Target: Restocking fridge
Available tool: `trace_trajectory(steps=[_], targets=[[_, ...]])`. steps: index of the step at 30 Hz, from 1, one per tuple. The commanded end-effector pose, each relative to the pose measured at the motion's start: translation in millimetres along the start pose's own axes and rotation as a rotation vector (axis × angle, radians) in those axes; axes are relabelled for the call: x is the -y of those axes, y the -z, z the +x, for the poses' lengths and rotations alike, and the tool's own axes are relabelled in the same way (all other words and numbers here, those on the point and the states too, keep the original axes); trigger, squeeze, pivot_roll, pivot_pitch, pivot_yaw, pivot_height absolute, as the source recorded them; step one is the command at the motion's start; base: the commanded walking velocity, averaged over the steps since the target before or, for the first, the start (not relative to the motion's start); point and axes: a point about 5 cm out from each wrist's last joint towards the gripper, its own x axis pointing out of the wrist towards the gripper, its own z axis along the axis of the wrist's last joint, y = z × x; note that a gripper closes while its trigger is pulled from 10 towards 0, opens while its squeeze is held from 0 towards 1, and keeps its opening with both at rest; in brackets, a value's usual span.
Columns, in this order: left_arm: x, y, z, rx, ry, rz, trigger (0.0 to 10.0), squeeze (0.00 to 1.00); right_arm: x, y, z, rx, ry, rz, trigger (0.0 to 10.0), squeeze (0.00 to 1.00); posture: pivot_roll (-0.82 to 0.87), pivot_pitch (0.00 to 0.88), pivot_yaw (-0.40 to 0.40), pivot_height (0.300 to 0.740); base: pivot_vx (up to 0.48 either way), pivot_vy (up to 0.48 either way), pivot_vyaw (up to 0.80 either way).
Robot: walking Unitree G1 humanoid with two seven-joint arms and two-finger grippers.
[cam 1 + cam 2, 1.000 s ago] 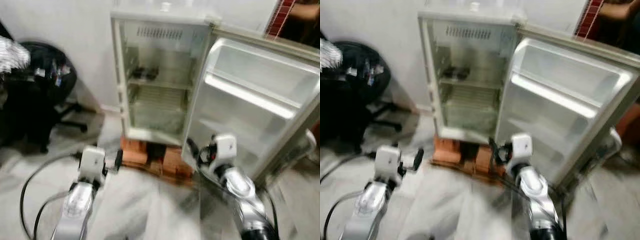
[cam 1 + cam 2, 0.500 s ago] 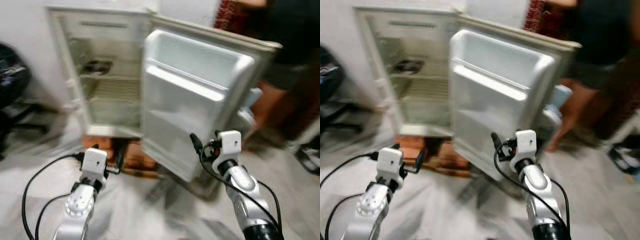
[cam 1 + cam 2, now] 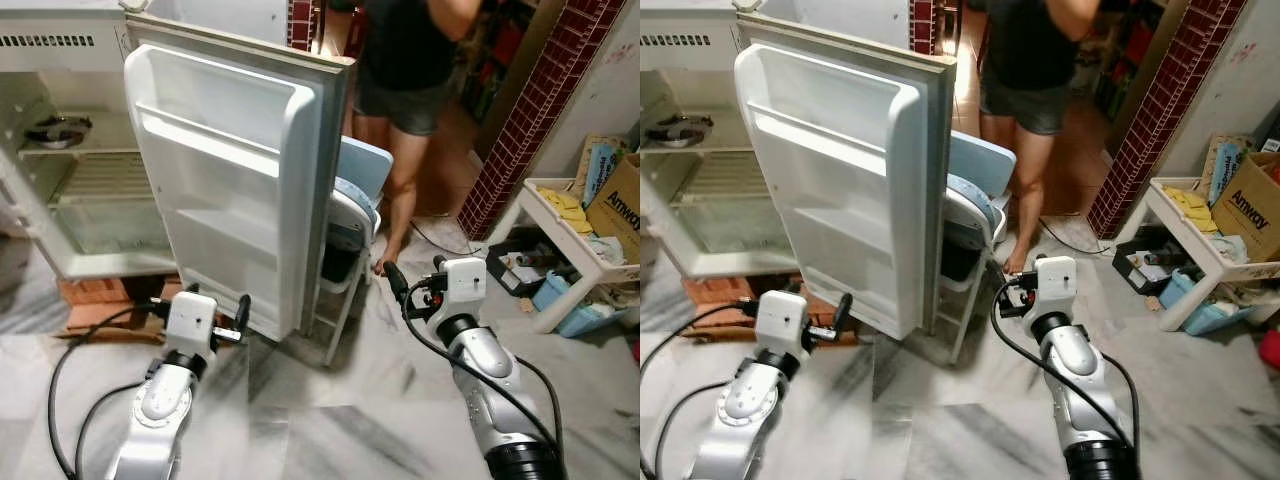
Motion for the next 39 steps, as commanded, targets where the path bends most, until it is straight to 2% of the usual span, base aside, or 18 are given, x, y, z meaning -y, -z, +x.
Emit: trace_trajectory(steps=[1, 13, 16, 21, 39], targets=[[-0.9, -3.0, 1.1, 0.011, -0.005, 0.008, 10.0, 0.00, 0.4, -4.4, 2.1, 0.017, -0.001, -0.007, 10.0, 0.00, 0.05, 0.000, -0.033, 0.740, 0.000, 0.000, 0.00], [-4.7, -2.4, 2.3, 0.004, -0.022, 0.011, 10.0, 0.00, 0.1, -7.9, 3.6, 0.040, -0.009, -0.003, 10.0, 0.00, 0.05, 0.000, -0.030, 0.740, 0.000, 0.000, 0.52], [-4.9, -3.6, 2.7, 0.019, -0.034, -0.018, 10.0, 0.00, 1.0, -8.4, 3.9, 0.042, -0.001, -0.006, 10.0, 0.00, 0.05, 0.000, -0.030, 0.740, 0.000, 0.000, 0.54], [-3.6, -4.9, 2.5, 0.027, -0.004, -0.024, 10.0, 0.00, 1.4, -8.4, 4.1, 0.046, 0.016, 0.002, 10.0, 0.00, 0.05, 0.000, -0.031, 0.740, 0.000, 0.000, 0.32], [-2.0, -3.8, 0.7, 0.025, 0.002, -0.018, 10.0, 0.00, 4.5, -10.9, 5.2, 0.061, 0.039, 0.001, 10.0, 0.00, 0.06, 0.000, -0.040, 0.740, 0.396, -0.040, 0.00]])
